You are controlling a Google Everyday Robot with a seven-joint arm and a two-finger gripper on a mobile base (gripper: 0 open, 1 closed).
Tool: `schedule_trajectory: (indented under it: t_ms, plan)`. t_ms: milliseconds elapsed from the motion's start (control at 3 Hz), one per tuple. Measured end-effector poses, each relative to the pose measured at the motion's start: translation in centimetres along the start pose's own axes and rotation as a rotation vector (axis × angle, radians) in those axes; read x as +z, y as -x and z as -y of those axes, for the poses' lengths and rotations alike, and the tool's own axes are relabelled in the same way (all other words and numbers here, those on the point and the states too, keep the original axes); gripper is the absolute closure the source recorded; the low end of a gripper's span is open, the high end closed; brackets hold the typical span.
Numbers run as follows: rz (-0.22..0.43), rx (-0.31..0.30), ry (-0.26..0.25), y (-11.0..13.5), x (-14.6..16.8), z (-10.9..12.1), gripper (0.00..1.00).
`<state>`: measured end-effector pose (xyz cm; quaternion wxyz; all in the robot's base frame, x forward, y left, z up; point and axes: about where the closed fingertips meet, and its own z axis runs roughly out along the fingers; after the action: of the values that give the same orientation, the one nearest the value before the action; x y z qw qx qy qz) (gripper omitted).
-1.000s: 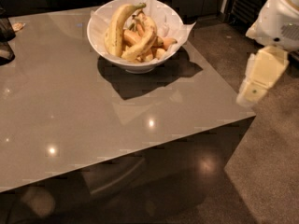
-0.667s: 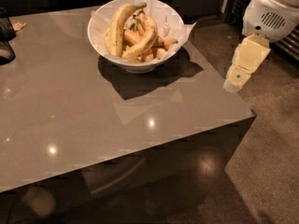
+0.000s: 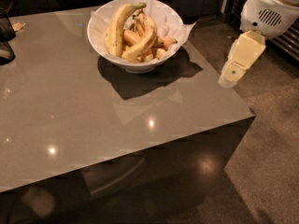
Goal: Pick banana from white bowl
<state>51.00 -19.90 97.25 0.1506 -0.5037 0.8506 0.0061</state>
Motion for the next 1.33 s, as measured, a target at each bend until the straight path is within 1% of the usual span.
schedule_trajectory:
  t_ms: [333, 667, 1000, 1333]
  plan:
    - [0.035, 0.050, 0.038, 2.5, 0.7, 1.5, 0.00]
    - [0.030, 0.120, 0.044, 5.7, 1.4, 4.2, 0.00]
    - [0.063, 0.122, 0.020, 6.8, 1.1, 4.9, 0.00]
    - [0.106, 0.140, 0.030, 7.3, 1.2, 5.3, 0.00]
